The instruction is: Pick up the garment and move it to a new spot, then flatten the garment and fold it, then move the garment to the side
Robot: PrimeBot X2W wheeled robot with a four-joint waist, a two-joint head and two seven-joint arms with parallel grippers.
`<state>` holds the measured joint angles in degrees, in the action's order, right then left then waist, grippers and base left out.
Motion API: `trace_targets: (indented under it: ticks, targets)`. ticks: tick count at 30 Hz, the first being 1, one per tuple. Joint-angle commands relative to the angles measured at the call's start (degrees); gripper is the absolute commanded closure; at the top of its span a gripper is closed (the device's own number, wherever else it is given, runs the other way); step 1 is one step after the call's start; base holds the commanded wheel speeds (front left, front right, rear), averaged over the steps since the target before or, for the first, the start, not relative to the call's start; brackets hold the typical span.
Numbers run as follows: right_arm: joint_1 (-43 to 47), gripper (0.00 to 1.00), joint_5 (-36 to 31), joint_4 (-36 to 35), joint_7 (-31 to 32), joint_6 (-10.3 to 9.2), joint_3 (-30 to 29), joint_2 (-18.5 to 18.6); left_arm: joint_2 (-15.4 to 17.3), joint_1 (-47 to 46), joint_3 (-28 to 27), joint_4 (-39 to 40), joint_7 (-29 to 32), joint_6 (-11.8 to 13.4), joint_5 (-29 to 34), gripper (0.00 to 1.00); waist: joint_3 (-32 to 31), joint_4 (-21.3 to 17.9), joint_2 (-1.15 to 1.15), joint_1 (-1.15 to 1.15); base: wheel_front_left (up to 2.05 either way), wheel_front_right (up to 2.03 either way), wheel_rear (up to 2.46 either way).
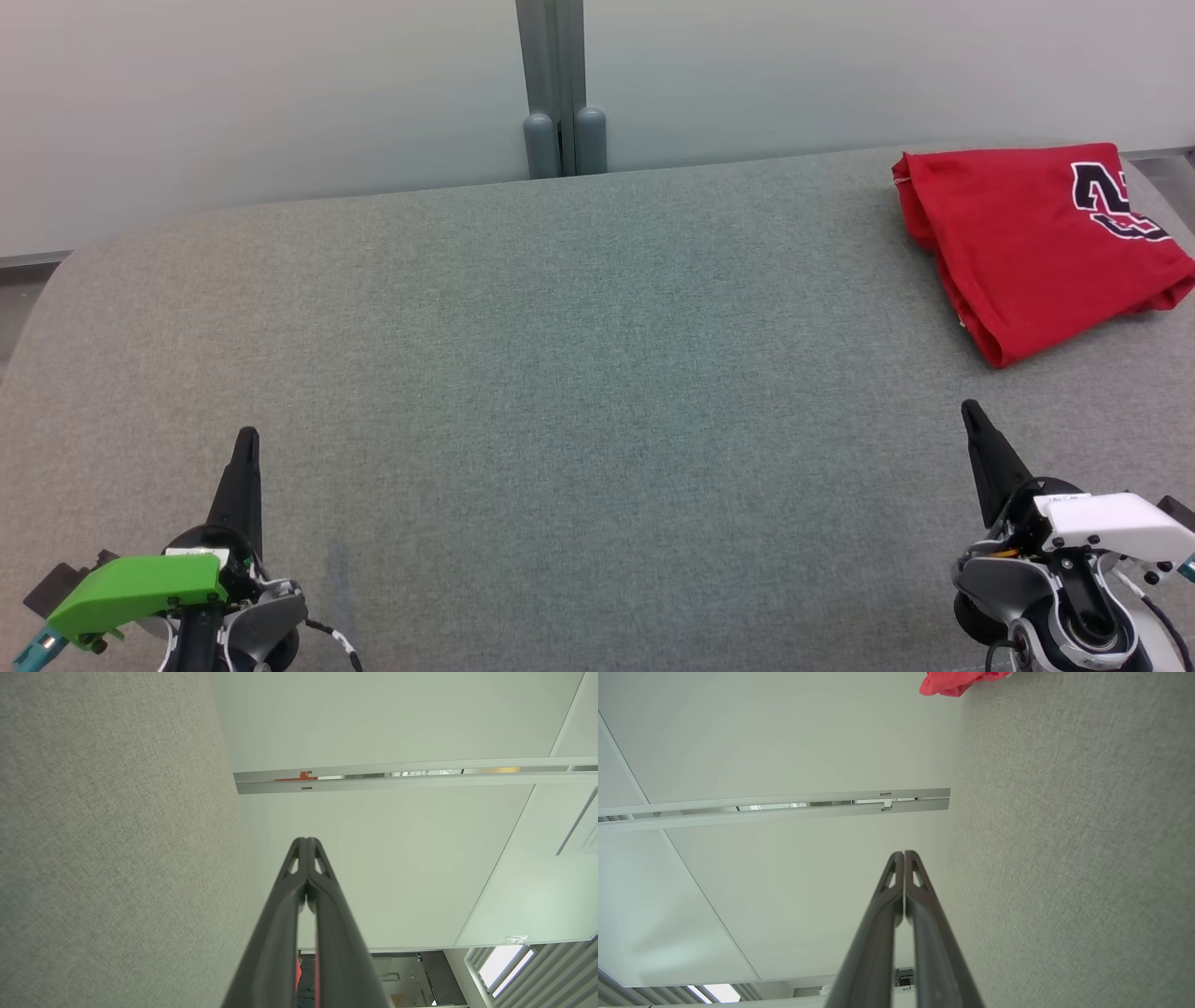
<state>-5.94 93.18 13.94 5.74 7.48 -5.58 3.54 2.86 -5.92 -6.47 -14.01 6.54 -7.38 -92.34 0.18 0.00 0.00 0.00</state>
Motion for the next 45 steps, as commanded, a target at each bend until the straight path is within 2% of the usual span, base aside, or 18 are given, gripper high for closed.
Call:
trace_targets:
  ticks: [1,45]
  targets:
    - [-0.37,1.00,-0.03,0.12,0.29,0.02,-0.18,-0.02,0.02,-0.63,-0.16,-0.09,0.22,-0.20,-0.13,1.00,0.00,0.00,0.00,0.00,0.00,0.00,0.00]
    - [-0.40,1.00,-0.55,0.13,0.58,0.02,-0.61,-0.34,0.03,-0.63,-0.14,-0.08,0.20,-0.20,-0.14,1.00,0.00,0.00,0.00,0.00,0.00,0.00,0.00]
